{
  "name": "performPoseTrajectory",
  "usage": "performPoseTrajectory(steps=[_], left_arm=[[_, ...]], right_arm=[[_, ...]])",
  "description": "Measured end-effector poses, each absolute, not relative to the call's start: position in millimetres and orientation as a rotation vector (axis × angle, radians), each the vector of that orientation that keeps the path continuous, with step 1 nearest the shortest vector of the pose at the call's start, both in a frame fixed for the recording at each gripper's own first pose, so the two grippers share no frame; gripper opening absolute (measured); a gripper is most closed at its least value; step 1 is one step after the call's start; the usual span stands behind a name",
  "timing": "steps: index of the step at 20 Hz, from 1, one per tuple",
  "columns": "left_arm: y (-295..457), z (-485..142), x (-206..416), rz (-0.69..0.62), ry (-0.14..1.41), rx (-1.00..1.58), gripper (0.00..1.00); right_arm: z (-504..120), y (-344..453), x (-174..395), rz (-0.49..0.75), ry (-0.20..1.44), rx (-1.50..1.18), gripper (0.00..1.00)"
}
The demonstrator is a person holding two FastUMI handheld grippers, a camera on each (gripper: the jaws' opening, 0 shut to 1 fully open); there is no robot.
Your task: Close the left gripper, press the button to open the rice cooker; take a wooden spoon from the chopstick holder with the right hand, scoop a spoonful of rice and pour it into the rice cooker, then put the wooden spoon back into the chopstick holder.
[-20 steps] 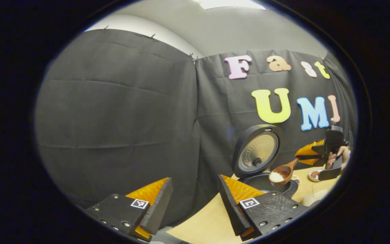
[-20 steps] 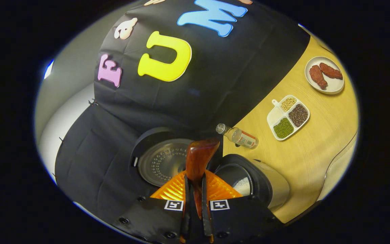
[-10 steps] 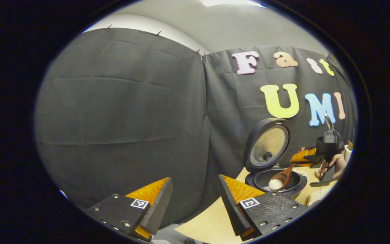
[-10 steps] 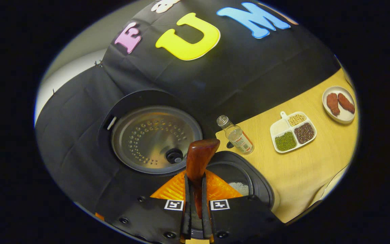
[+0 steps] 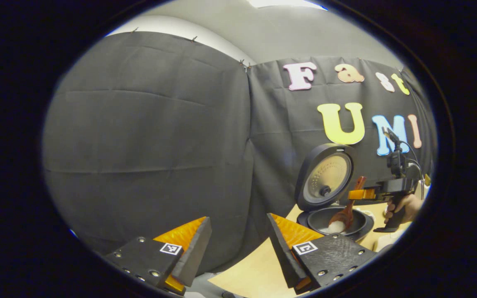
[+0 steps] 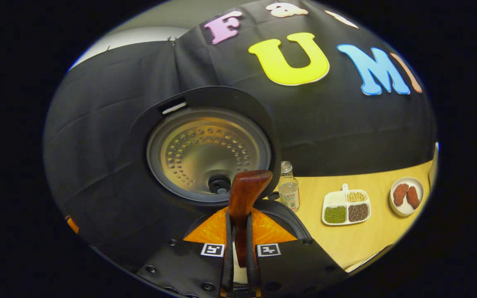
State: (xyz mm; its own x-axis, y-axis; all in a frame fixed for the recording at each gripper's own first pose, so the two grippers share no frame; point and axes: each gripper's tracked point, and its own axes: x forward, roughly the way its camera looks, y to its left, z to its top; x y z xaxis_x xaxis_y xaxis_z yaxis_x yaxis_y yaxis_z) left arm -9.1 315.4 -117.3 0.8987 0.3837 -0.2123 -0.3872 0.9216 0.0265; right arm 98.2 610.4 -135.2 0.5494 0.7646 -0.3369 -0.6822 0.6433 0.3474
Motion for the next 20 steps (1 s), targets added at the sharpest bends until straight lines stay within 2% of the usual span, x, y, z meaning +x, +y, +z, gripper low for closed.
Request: performPoseTrajectory(steps=[9,10,12,14,15,17,20], left_arm=[[320,-121,-7,0.396,0.219,-0.025,0.8],[320,-121,-6,0.395,0.217,-0.024,0.8],[318,-119,-6,0.39,0.211,-0.025,0.8],[318,-120,-5,0.386,0.211,-0.024,0.8],[318,-119,-4,0.382,0.212,-0.024,0.8],[316,-118,-1,0.375,0.206,-0.024,0.8],[316,-114,2,0.364,0.193,-0.029,0.8]], right_arm=[[-107,617,90,0.928,0.124,-0.256,0.14],[-104,619,86,0.936,0.083,-0.304,0.11],[-96,623,75,0.941,-0.02,-0.409,0.15],[-88,628,67,0.936,-0.127,-0.519,0.1],[-86,628,64,0.937,-0.168,-0.565,0.14],[-85,627,61,0.946,-0.203,-0.61,0.14],[-89,623,60,0.943,-0.131,-0.562,0.14]])
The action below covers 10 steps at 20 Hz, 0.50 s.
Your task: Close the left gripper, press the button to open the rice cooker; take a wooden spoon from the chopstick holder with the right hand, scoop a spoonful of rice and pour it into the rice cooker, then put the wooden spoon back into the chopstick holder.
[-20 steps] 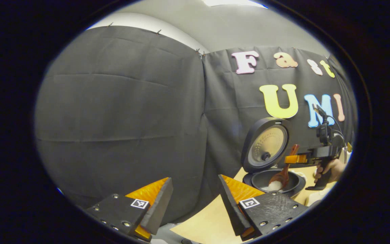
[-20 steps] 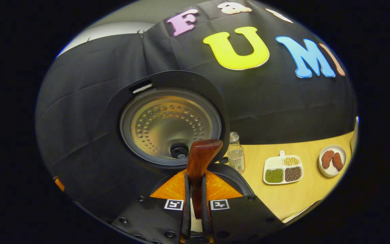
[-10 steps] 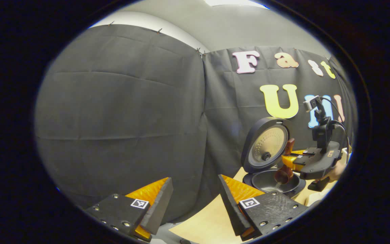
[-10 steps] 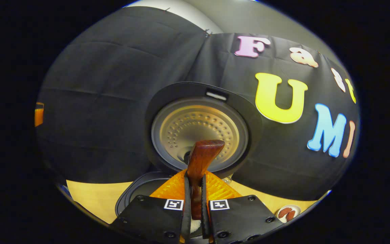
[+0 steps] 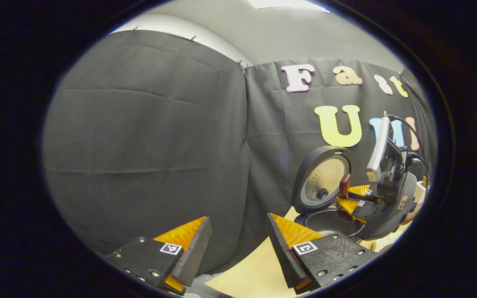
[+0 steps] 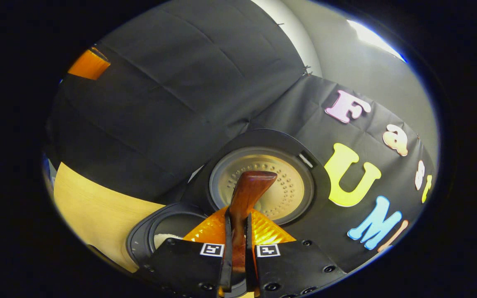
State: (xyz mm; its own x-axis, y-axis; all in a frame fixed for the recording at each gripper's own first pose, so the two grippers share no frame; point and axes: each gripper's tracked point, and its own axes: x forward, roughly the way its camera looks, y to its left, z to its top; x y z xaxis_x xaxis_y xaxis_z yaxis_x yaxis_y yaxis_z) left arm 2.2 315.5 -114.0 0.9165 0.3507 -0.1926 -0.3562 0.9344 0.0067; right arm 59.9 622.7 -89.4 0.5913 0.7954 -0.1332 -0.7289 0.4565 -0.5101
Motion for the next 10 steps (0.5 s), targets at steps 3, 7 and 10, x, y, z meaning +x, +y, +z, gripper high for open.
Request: performPoseTrajectory(steps=[3,7,10], left_arm=[[314,-110,8,0.351,0.181,-0.037,0.8],[305,-102,17,0.322,0.162,-0.033,0.8],[295,-95,23,0.295,0.148,-0.028,0.8]], right_arm=[[-87,614,69,0.935,-0.017,-0.434,0.14],[-75,590,86,0.907,0.185,-0.129,0.14],[-64,566,98,0.864,0.288,0.043,0.14]])
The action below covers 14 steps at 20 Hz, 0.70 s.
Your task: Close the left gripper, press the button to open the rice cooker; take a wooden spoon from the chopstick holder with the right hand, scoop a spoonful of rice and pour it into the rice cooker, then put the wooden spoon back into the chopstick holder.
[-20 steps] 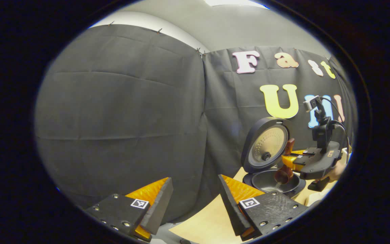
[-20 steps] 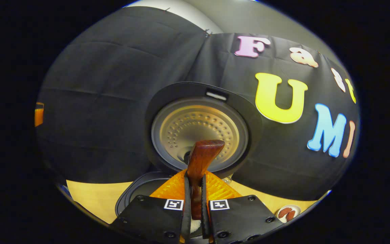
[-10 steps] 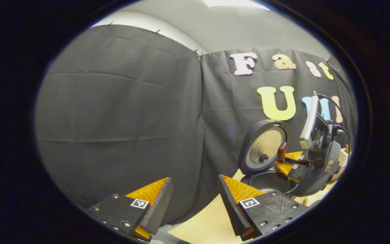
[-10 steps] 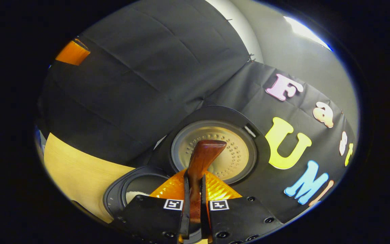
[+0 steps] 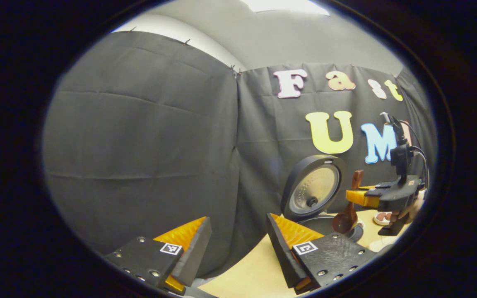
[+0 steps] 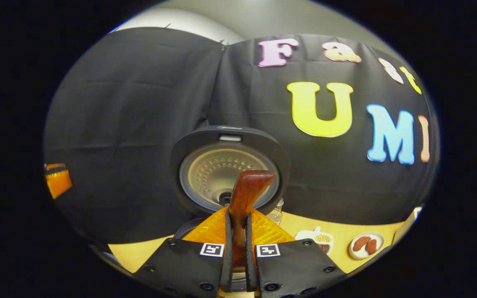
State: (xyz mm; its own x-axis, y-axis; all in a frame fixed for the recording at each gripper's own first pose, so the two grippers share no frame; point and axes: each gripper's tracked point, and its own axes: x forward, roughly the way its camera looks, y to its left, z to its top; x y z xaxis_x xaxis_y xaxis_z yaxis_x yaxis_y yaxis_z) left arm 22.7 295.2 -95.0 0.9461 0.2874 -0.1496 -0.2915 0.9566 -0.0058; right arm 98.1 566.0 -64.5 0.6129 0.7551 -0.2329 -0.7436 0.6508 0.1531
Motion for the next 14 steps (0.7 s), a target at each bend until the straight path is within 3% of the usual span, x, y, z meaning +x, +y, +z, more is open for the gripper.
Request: performPoseTrajectory(steps=[14], left_arm=[[210,-62,58,0.144,0.08,-0.042,0.8]], right_arm=[[-68,384,154,0.546,0.383,0.194,0.14]])
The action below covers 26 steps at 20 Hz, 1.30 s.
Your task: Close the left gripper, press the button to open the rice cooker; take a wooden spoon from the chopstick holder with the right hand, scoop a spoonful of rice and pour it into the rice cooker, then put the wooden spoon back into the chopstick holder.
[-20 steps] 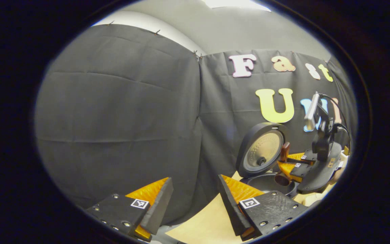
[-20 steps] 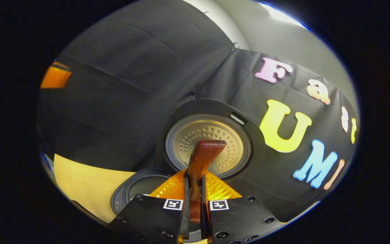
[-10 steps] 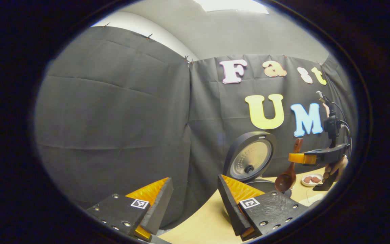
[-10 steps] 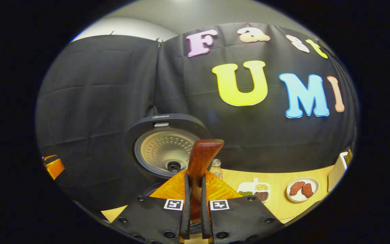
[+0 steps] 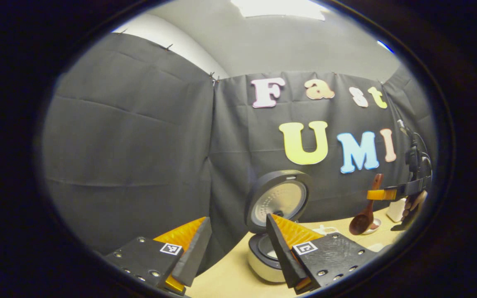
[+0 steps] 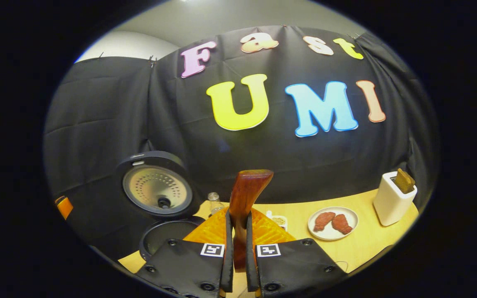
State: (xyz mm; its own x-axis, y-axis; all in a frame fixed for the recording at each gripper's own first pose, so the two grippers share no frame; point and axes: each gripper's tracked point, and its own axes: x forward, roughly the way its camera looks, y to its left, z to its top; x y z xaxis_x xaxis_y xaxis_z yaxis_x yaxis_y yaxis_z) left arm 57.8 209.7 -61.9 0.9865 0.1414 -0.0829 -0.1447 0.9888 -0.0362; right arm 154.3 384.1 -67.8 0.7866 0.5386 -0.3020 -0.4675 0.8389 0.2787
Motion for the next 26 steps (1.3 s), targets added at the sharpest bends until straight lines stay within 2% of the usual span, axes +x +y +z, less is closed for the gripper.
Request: performPoseTrajectory(steps=[14,15,17,18,19,26], left_arm=[[95,-32,90,-0.018,0.037,-0.068,0.8],[88,-31,90,-0.028,0.036,-0.07,0.8],[74,-31,93,-0.051,0.035,-0.073,0.82],[68,-30,96,-0.06,0.035,-0.072,0.8],[63,-28,96,-0.066,0.032,-0.071,0.8],[37,-27,104,-0.093,0.036,-0.077,0.8]], right_arm=[[-91,202,171,0.276,0.39,0.187,0.14],[-94,190,171,0.257,0.393,0.187,0.11],[-99,166,168,0.221,0.396,0.188,0.14],[-101,153,167,0.203,0.398,0.186,0.11],[-105,141,166,0.183,0.404,0.185,0.14],[-138,78,155,0.082,0.46,0.177,0.14]])
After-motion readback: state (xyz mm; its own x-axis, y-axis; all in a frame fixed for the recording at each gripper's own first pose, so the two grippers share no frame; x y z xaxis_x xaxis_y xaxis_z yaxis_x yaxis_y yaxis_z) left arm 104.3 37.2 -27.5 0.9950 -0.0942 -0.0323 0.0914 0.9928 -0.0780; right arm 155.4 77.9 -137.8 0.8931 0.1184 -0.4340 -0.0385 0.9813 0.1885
